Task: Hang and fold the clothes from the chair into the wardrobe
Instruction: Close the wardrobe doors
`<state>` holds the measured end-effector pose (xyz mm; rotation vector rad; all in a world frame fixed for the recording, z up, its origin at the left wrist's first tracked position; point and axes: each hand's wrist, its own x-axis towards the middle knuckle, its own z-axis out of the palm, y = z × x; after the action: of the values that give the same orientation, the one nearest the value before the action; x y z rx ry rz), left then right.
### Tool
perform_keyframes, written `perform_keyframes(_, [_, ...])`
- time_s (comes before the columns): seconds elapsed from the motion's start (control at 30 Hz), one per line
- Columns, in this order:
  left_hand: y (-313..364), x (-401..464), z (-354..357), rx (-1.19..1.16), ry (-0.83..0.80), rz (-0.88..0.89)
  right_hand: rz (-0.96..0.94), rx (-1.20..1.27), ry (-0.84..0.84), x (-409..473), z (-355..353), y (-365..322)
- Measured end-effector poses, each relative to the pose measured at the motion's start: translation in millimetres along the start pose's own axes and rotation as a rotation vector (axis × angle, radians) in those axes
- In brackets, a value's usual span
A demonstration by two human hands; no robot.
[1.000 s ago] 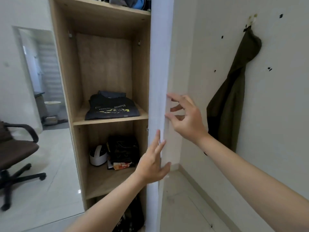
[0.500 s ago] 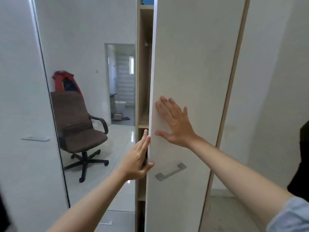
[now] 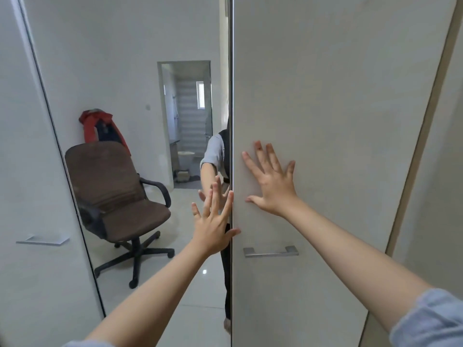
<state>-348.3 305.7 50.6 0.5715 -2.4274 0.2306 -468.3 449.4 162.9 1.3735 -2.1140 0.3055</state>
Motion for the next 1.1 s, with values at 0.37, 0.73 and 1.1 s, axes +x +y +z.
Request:
perform_keyframes(0.37, [-18.4,16.9,21.6,0.061,0.138,0.054,0.017,-0.034,-0.014,17.5,17.1,1.6])
perform_keyframes(0.73, [-6.7,21.5,20.6,0.058,0.194,-0.039,0.045,-0.055,0.003,27.9,24.5,2.3])
perform_keyframes(1.1, [5.1,14.1,7.6,0.016,0.137,-0.1,0.024,-0.04,0.011,20.4,18.2,-0.2])
